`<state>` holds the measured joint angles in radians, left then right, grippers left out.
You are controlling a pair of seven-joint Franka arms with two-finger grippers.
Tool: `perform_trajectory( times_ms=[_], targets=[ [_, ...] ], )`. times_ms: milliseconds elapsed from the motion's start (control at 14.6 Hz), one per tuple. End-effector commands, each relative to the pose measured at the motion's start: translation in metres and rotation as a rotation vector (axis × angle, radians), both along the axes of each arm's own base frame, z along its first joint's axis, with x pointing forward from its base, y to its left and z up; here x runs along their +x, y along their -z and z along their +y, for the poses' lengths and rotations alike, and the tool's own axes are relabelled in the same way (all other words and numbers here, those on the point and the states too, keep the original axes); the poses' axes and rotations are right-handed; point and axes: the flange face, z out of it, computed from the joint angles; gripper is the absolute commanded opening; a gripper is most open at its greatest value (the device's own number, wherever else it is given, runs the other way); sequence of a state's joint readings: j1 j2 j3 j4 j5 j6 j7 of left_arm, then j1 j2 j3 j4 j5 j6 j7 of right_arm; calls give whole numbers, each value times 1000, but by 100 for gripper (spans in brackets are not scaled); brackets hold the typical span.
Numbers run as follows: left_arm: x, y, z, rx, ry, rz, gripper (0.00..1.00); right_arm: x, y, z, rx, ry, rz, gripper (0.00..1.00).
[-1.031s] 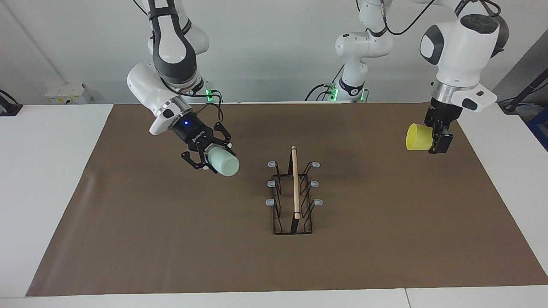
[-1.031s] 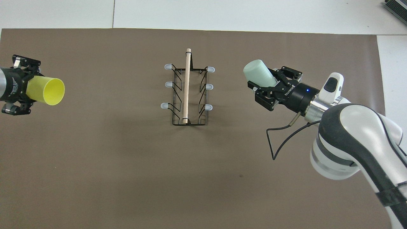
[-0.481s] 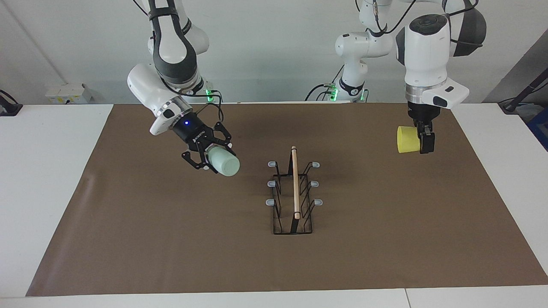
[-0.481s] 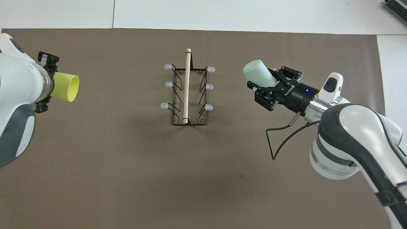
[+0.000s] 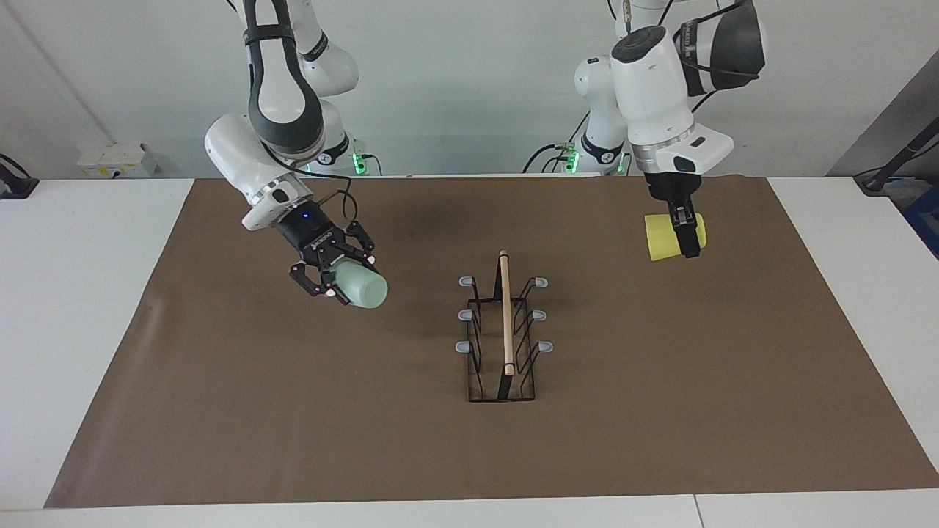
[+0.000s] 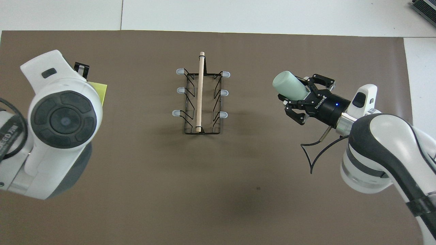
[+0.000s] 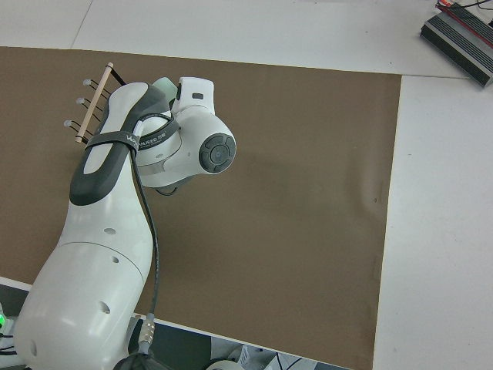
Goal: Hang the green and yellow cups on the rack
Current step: 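Carry the green cup onto a rack peg while the left gripper carries the yellow cup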
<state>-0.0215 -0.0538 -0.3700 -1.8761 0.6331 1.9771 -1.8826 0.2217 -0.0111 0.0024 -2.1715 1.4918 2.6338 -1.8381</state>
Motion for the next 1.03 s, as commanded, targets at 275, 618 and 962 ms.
perform_trajectory(
  times_ms=[275, 618, 962],
  targets=[
    [-27, 11, -26, 155, -5, -45, 0, -29, -6, 60, 208, 93, 95, 0],
    [-33, 21, -27, 239, 4, -51, 0, -55, 9, 99, 403, 175, 29, 0],
    [-39, 28, -36, 283, -4, -81, 0, -64, 17, 118, 517, 216, -61, 0]
  ],
)
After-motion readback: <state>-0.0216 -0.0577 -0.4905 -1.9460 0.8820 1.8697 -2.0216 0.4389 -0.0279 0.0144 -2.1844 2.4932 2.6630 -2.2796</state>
